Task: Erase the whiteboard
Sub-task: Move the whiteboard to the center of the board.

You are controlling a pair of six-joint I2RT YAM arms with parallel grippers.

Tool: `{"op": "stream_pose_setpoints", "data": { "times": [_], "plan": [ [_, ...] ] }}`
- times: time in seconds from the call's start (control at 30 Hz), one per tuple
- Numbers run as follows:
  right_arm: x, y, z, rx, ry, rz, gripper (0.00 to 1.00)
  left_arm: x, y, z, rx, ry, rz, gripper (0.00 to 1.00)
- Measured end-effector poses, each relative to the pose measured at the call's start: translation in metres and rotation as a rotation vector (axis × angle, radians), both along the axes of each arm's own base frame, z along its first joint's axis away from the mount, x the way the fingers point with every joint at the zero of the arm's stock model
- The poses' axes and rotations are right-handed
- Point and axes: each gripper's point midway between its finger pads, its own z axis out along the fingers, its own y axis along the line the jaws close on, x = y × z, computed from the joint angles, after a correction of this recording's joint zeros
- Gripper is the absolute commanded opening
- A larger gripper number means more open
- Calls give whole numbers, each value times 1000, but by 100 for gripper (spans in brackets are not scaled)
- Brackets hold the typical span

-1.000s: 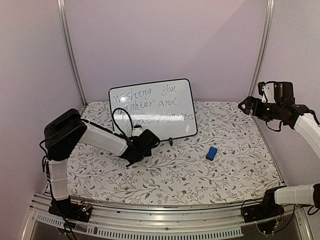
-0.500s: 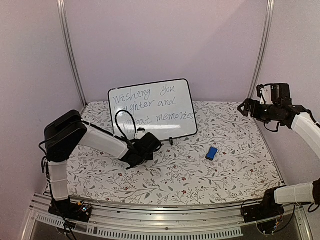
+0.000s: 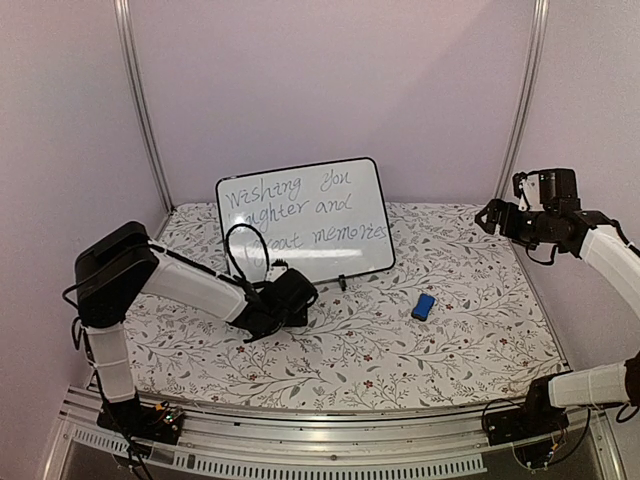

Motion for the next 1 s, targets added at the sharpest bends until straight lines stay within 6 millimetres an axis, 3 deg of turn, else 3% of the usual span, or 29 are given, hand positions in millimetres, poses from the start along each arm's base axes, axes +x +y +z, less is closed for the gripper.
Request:
{"op": "stream_pose_setpoints", "data": {
  "times": [0.1,0.4,0.67,1.0],
  "plan": [
    [0,1,5,8,-20,-1,99,-6,0,4,8,6,-16,99],
    [-16,2,50,26,-209,10,99,-25,-22,53,-29,-67,-98,100],
    [-12,9,34,41,-154,43,99,-29,-53,89,-92,-129,-244,100],
    [-12,13,18,64,-89,51,99,-38,-92,114,-232,-176,-432,100]
  ]
}}
